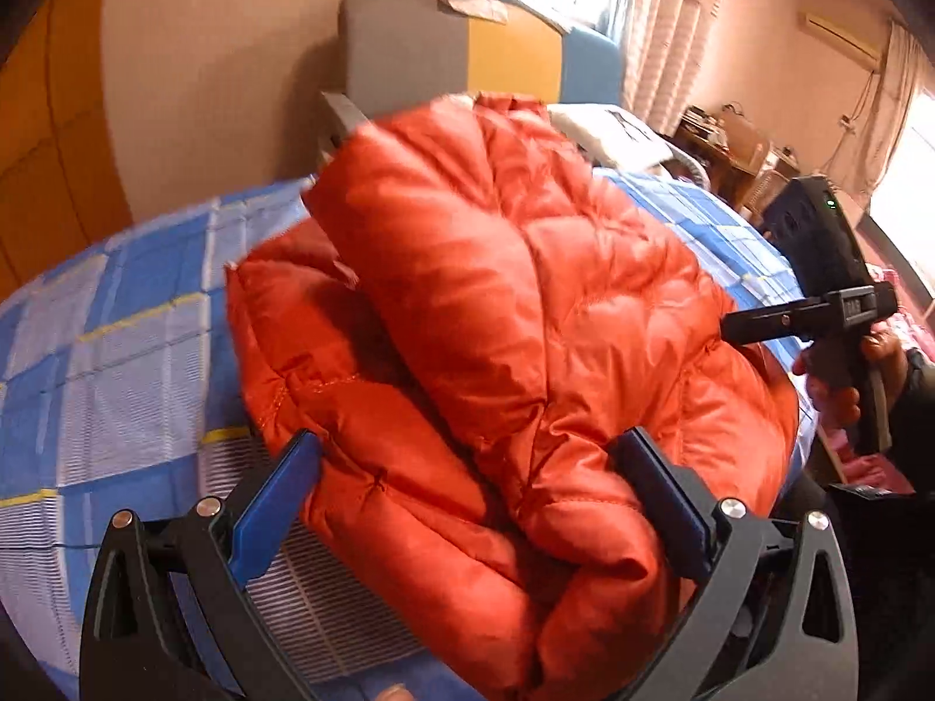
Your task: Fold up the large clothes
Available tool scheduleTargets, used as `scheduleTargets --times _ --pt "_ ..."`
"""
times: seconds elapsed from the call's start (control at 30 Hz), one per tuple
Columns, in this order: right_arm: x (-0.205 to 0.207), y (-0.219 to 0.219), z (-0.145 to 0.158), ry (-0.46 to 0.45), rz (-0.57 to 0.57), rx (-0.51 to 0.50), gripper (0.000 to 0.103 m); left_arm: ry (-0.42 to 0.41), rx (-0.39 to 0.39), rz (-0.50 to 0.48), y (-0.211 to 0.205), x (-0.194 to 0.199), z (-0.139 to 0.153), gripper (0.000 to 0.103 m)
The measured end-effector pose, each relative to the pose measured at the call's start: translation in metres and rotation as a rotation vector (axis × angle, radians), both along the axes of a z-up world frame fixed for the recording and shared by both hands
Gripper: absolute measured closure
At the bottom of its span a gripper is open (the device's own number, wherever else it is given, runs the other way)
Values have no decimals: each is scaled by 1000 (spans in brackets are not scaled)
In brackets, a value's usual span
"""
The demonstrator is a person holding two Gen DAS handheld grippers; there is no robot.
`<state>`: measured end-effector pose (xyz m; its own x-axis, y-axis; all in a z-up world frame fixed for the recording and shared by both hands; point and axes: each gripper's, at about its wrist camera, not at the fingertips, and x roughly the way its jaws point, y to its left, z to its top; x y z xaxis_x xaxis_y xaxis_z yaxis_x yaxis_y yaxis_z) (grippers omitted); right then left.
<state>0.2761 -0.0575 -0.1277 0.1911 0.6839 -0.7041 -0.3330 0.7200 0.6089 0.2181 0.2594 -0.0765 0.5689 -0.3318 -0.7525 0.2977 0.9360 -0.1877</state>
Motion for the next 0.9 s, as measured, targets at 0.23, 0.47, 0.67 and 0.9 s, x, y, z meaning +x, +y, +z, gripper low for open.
scheduleTargets --times 0.23,0.47,0.67,0.9 --pt "19 11 -24 90 57 87 3 79 -201 19 24 16 -40 2" --pt "21 26 -18 35 74 101 33 44 -387 29 29 8 -52 43" --pt "6 29 26 -133 100 52 62 -12 -468 29 17 1 -39 58" --pt "-13 -17 90 -319 82 31 66 -102 -481 -69 -30 11 10 59"
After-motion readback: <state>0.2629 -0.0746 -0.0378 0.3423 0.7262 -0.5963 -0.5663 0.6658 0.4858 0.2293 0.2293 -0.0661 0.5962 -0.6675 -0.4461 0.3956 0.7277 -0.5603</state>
